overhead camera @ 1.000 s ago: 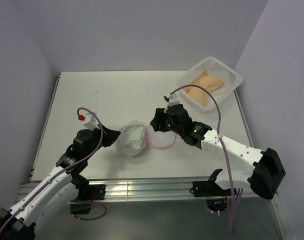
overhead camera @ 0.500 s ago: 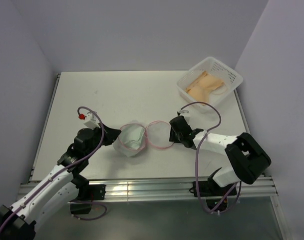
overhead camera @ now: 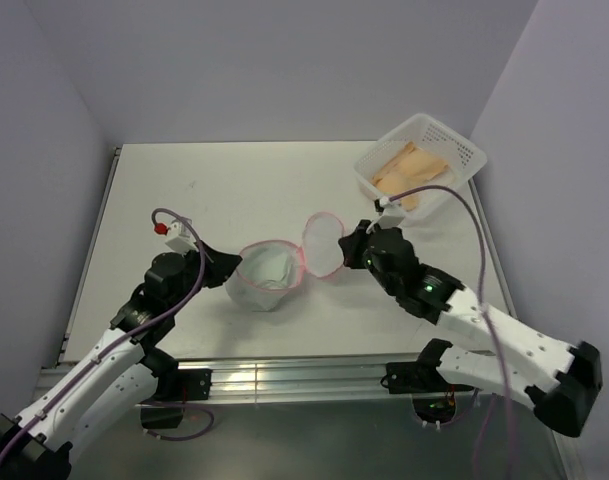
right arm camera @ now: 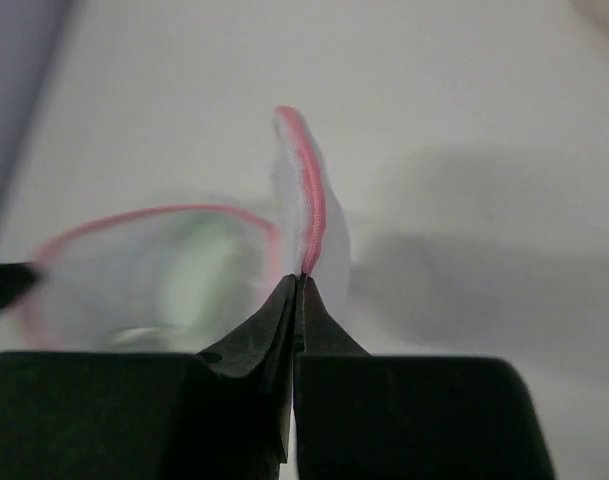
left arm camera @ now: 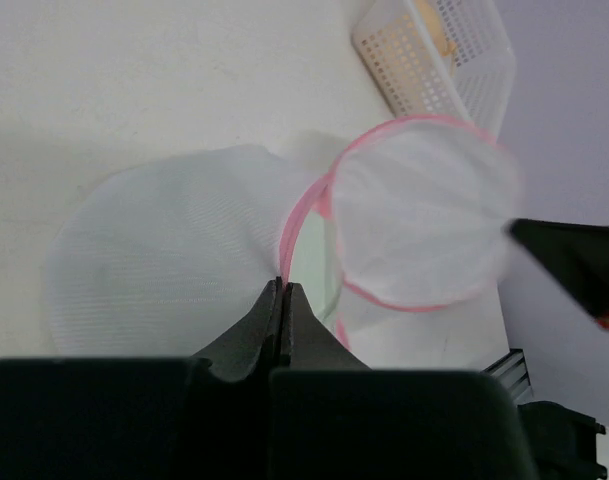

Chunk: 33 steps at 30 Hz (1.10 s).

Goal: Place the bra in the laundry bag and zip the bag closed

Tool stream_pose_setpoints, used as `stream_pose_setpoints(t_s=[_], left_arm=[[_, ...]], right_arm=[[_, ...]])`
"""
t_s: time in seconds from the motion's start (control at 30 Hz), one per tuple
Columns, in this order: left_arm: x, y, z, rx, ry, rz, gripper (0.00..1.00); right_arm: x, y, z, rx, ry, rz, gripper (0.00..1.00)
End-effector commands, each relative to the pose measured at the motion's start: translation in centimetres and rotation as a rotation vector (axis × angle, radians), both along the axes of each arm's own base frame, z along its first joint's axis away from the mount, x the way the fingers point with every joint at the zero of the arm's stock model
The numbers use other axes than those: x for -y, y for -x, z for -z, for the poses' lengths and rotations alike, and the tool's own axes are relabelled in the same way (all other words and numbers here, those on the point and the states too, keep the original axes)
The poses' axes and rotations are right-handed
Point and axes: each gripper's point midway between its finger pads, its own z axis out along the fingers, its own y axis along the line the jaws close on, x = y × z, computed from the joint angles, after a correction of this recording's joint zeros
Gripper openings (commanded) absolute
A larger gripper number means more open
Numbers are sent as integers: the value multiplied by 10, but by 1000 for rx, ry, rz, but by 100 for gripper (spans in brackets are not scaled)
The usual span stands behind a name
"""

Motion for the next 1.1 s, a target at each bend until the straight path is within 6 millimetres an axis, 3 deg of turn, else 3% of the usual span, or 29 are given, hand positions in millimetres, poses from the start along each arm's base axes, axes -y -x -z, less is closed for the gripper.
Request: stream_pose_setpoints(t_s=[0.0,0.03,0.07,0.13,0.2,0.23,0.27,0.3,0.37,0.47,0.5,0.67,0.8,0.83,0.9,0.93,1.0,1.03,1.07], left_arm=[[1,-1,-65,136,56,16,0],[0,0,-72,147,56,14,0],[-3,1,-79,147,45,4,0],[-16,-5,-75,147,-17,-60,0],[-26,-12,-53,75,-90,-114,0],[-25,-12,-61,77,-86,-111,0],[-13,-6,-69,86,-62,-39,0],[-9,-2,-84,128,-30,-13,0],[-19,-3,-101,177,-23,-59,0],[-38,-10,-87,153,-104,-153,0],[-37,-12,-77,123,-129,-149,0],[-35,-12,-34,35,-152,-148,0],[-47,-11,-21,15,-168,-204,6],[-50,-10,-15,5,-175,-214,6],[-51,-8,-11,-1,-157,-222,2],[-51,-6,-4,-12,-158,-221,1],[-52,-3,-1,-14,-133,-230,0],[-52,-2,5,-23,-133,-230,1],[-54,-1,5,-21,-123,-241,2]], right_arm=[[-10,29,-131,251,-97,-62,0],[-6,29,-143,264,-96,-52,0],[-16,40,-160,278,-112,-98,0],[-30,40,-151,249,-73,-143,0],[-39,37,-146,209,1,-167,0],[-39,39,-155,220,4,-170,0],[-51,50,-176,267,-45,-209,0],[-47,56,-195,322,-84,-218,0],[-51,60,-210,366,-148,-235,0],[-58,47,-177,296,-33,-232,0],[-66,42,-157,242,4,-230,0],[-87,43,-117,172,-44,-300,0],[-80,35,-73,73,-57,-307,0],[-69,28,-52,34,-54,-283,0],[-68,25,-44,7,-116,-287,1],[-62,22,-39,-2,-119,-271,4],[-46,12,-31,-16,-109,-226,37],[-43,6,-40,-5,-114,-217,63],[-30,-3,-42,-4,-88,-185,68]])
